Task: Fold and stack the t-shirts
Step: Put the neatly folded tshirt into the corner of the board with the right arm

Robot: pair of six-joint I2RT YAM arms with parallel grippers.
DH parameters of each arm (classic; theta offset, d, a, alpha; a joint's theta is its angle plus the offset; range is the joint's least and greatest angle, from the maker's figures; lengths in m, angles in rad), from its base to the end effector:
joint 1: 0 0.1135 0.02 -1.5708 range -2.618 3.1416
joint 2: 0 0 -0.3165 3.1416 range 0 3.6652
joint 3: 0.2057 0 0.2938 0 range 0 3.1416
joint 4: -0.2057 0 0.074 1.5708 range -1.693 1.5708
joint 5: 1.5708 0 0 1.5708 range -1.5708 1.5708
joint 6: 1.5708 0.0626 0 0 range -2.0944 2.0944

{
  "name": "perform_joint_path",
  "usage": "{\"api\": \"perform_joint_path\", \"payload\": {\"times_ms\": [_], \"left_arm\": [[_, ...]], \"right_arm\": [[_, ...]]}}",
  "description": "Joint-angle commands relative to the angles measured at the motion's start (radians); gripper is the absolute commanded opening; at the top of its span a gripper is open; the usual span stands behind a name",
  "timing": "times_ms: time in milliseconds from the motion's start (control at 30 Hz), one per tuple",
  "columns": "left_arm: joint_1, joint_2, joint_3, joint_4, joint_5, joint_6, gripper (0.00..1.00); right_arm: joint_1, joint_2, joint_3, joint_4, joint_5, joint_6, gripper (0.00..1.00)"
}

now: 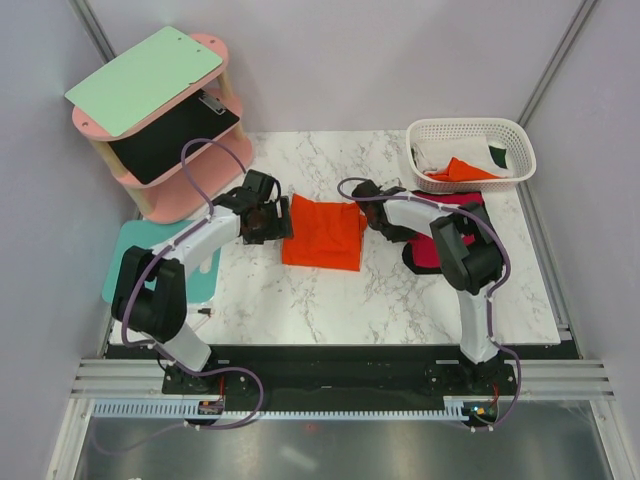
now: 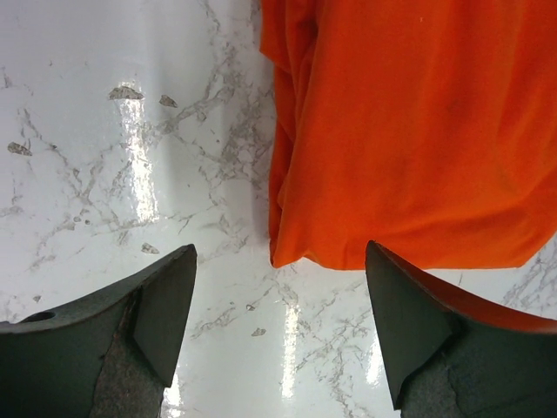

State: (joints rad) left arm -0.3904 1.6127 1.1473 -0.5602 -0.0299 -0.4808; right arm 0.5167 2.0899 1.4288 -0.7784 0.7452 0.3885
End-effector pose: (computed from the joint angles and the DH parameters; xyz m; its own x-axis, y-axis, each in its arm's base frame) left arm 0.3595 -0.1459 0.2375 -0.8703 -0.1417 -0.4716 -0.0411 0.9753 -0.2172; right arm 0.4180 0.1886 0.1401 -0.9060 -0.1946 -0.3758 0.0619 0.8175 -0.5726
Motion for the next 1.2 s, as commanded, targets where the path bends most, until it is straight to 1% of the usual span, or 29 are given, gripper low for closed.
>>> {"api": "perform_joint_path", "payload": {"times_ms": [0, 33, 67, 100, 133, 167, 233, 300, 333, 367, 533, 667, 700, 767, 800, 900, 1000, 1167], "left_arm": [[-0.005, 0.007, 0.034, -0.007, -0.057, 0.038, 0.85], [-0.005, 0.010, 0.035, -0.003, -0.064, 0.041, 0.85], [-0.005, 0.018, 0.032, 0.015, -0.082, 0.044, 0.85], [-0.004, 0.021, 0.028, 0.029, -0.091, 0.053, 0.86], [-0.002, 0.029, 0.025, 0.040, -0.099, 0.059, 0.86], [-0.004, 0.045, 0.025, 0.052, -0.120, 0.064, 0.86], [0.007, 0.071, 0.028, 0.086, -0.119, 0.074, 0.86], [0.012, 0.123, 0.045, 0.101, -0.099, 0.077, 0.86], [0.016, 0.139, 0.054, 0.106, -0.091, 0.076, 0.86], [0.016, 0.156, 0.060, 0.108, -0.082, 0.073, 0.86], [0.016, 0.208, 0.080, 0.126, -0.079, 0.068, 0.85], [0.025, 0.227, 0.091, 0.129, -0.088, 0.068, 0.85], [0.027, 0.230, 0.092, 0.129, -0.085, 0.071, 0.85], [0.035, 0.237, 0.095, 0.129, -0.085, 0.071, 0.85], [0.035, 0.237, 0.098, 0.129, -0.084, 0.073, 0.85], [0.039, 0.243, 0.098, 0.129, -0.081, 0.074, 0.85], [0.039, 0.254, 0.098, 0.129, -0.081, 0.076, 0.85], [0.039, 0.269, 0.103, 0.128, -0.084, 0.080, 0.85]], "right_arm": [[0.058, -0.046, 0.016, 0.178, -0.303, 0.038, 0.34], [0.063, -0.068, 0.016, 0.197, -0.311, 0.036, 0.40], [0.066, -0.089, 0.016, 0.205, -0.323, 0.024, 0.52], [0.068, -0.128, 0.016, 0.212, -0.331, 0.020, 0.56], [0.068, -0.145, 0.018, 0.223, -0.339, 0.018, 0.57], [0.068, -0.162, 0.021, 0.229, -0.348, 0.003, 0.62], [0.068, -0.205, 0.021, 0.249, -0.372, -0.005, 0.63], [0.068, -0.241, 0.010, 0.272, -0.395, -0.016, 0.74], [0.069, -0.249, 0.004, 0.298, -0.411, -0.022, 0.75], [0.068, -0.255, -0.010, 0.306, -0.437, -0.026, 0.80], [0.065, -0.255, -0.050, 0.344, -0.478, -0.013, 0.84], [0.034, -0.267, -0.125, 0.436, -0.590, 0.027, 0.85], [0.007, -0.271, -0.143, 0.485, -0.668, 0.041, 0.85], [-0.023, -0.275, -0.194, 0.525, -0.742, 0.085, 0.85], [-0.050, -0.277, -0.212, 0.572, -0.818, 0.099, 0.85], [-0.081, -0.284, -0.263, 0.635, -0.889, 0.131, 0.87], [-0.087, -0.281, -0.298, 0.704, -0.928, 0.156, 0.88], [-0.090, -0.214, -0.333, 0.803, -1.023, 0.217, 0.90]]}}
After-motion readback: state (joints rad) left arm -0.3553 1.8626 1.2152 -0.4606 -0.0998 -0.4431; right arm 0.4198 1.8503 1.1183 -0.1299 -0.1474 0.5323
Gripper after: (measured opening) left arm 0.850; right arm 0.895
